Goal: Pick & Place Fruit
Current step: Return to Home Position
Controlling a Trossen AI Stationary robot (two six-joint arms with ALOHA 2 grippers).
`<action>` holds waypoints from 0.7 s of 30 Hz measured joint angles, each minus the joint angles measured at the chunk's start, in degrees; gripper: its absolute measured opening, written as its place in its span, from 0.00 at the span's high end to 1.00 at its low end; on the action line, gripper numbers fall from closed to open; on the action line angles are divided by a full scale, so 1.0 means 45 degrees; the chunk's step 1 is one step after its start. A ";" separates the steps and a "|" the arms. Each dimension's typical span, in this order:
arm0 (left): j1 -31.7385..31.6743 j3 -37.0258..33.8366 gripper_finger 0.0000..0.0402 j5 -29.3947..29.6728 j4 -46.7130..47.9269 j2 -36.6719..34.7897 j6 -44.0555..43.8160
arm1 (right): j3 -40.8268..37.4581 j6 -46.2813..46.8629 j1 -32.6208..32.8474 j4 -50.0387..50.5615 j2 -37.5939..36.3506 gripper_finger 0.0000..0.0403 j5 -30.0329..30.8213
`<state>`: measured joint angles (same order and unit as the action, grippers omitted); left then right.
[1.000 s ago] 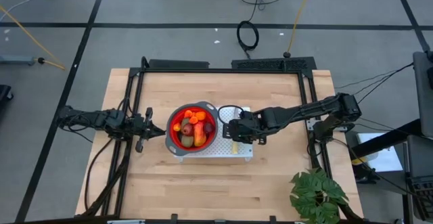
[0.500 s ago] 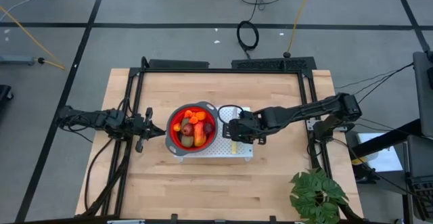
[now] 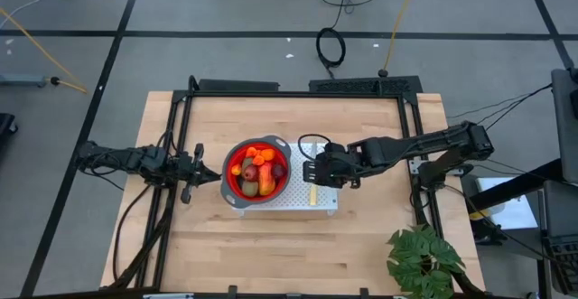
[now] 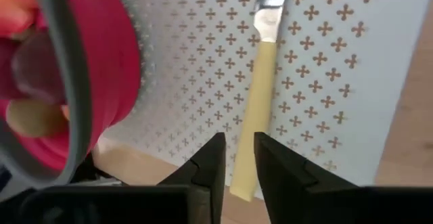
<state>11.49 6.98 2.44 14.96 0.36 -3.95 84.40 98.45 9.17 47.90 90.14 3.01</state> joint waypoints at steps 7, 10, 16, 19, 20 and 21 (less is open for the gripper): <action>0.0004 0.0000 0.95 0.0000 0.0001 -0.0002 -0.0164 | 0.0000 -0.1721 0.0063 -0.0015 -0.0217 0.90 0.0627; 0.0002 0.0000 0.95 0.0000 -0.0004 0.0000 -0.0276 | 0.0000 -0.2569 0.0154 -0.0022 -0.0217 0.97 0.0666; -0.0001 0.0000 0.95 0.0000 -0.0002 0.0000 -0.0584 | 0.0005 -0.3752 0.0372 -0.0578 -0.0242 0.98 0.1121; 0.0004 0.0000 0.95 0.0005 0.0010 0.0000 -0.0833 | 0.0005 -0.4520 0.0577 -0.0676 -0.0434 1.00 0.1704; 0.0000 0.0000 0.95 0.0000 0.0057 -0.0005 -0.0876 | 0.0029 -0.4719 0.0632 -0.0753 -0.0461 1.00 0.1868; 0.0001 0.0000 0.95 0.0000 0.0112 -0.0002 -0.0937 | 0.0037 -0.4977 0.0735 -0.0763 -0.0567 1.00 0.2055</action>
<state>11.49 6.98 2.44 15.46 0.35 -8.16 84.57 76.05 12.48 44.47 87.59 12.26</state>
